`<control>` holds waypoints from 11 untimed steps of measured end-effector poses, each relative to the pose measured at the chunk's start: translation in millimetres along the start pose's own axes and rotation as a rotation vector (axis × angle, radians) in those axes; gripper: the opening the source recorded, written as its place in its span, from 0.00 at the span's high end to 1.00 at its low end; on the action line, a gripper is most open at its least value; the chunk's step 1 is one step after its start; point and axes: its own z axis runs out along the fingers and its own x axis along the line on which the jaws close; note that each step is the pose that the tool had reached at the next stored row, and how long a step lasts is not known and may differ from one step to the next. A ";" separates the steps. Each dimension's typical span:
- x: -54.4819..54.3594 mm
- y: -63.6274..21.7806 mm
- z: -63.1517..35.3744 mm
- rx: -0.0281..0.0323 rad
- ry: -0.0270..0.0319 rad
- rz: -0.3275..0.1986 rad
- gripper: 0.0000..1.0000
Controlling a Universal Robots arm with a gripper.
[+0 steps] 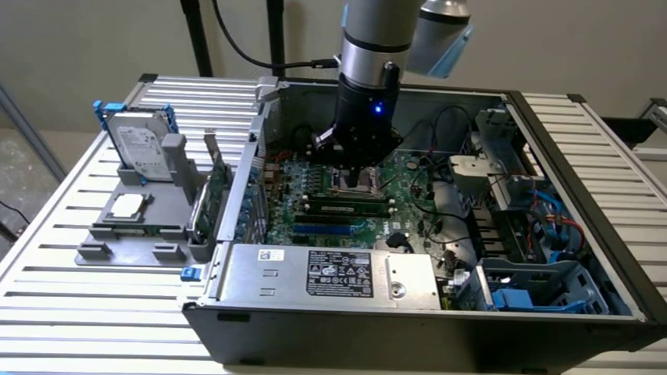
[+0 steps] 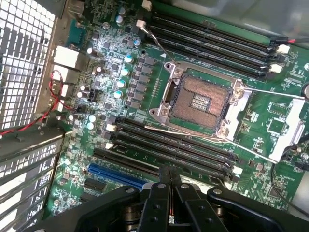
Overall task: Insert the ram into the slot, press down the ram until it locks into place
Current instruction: 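Press down the ram until it locks into place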
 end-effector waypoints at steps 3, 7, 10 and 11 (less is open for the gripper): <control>0.0 0.0 -0.7 0.0001 -0.0055 0.033 0.89; 0.0 0.1 -1.4 0.0000 -0.0125 0.078 0.89; 0.0 0.2 -1.7 -0.0002 -0.0173 0.114 0.89; 0.0 0.2 -1.8 -0.0003 -0.0192 0.127 0.89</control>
